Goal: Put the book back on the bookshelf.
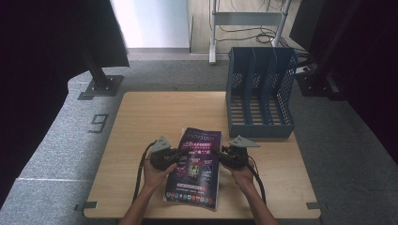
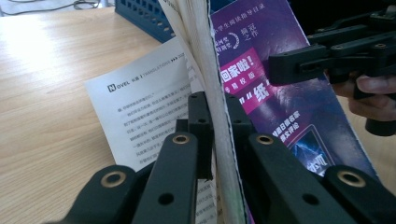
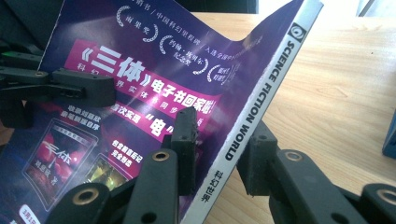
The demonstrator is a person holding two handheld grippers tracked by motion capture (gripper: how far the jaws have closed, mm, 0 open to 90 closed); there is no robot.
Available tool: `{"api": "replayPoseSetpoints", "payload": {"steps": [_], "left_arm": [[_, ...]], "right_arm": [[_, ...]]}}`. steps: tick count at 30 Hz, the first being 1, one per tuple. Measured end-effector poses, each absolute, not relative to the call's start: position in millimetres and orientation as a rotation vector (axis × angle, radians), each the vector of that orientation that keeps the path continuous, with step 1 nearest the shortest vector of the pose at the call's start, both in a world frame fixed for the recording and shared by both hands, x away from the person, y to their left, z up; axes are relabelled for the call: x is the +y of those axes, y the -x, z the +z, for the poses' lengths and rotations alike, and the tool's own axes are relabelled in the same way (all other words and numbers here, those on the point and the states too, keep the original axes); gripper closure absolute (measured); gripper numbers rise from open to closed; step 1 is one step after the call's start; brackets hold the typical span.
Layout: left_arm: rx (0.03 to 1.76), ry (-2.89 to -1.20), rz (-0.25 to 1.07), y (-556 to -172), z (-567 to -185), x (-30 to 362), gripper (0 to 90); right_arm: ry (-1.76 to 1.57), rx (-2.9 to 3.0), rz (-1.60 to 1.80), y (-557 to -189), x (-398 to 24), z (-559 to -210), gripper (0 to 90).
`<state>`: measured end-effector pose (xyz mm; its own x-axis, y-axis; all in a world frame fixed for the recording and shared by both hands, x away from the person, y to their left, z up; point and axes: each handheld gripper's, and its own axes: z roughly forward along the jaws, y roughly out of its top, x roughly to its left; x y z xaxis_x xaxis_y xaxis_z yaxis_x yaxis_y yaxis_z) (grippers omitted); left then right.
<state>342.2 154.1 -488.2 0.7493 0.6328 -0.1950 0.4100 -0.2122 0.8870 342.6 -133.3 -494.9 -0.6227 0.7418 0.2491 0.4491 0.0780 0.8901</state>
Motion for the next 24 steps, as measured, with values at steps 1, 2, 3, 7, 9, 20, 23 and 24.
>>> {"api": "replayPoseSetpoints", "payload": {"steps": [1, 2, 3, 7, 9, 20, 23, 24], "left_arm": [[0.803, -1.837, 0.247, -342.1, -487.3, 154.7, 85.3], [0.798, -1.834, 0.246, -341.8, -486.1, 155.1, 85.3], [0.796, -1.833, 0.247, -341.5, -485.4, 155.2, 85.3], [0.785, -1.822, 0.255, -339.4, -482.3, 155.4, 85.4], [0.777, -1.815, 0.26, -338.5, -480.7, 155.7, 85.5], [0.739, -1.791, 0.278, -334.4, -471.7, 157.5, 85.7], [0.735, -1.79, 0.281, -334.1, -470.6, 157.8, 85.7], [0.735, -1.791, 0.282, -333.9, -470.3, 157.8, 85.7]], "right_arm": [[-1.19, 2.086, 1.566, -342.1, -133.6, -494.1, 70.3], [-1.183, 2.08, 1.571, -341.5, -134.2, -492.8, 70.4], [-1.173, 2.076, 1.574, -340.6, -134.8, -491.2, 70.6], [-1.145, 2.062, 1.578, -337.4, -135.1, -486.0, 71.0], [-1.132, 2.053, 1.584, -335.5, -135.5, -483.1, 71.2], [-1.071, 2.01, 1.609, -327.3, -136.5, -471.4, 72.3], [-1.066, 2.002, 1.619, -325.9, -136.4, -469.8, 72.6], [-1.064, 2.002, 1.618, -325.7, -136.5, -469.5, 72.6]]}}
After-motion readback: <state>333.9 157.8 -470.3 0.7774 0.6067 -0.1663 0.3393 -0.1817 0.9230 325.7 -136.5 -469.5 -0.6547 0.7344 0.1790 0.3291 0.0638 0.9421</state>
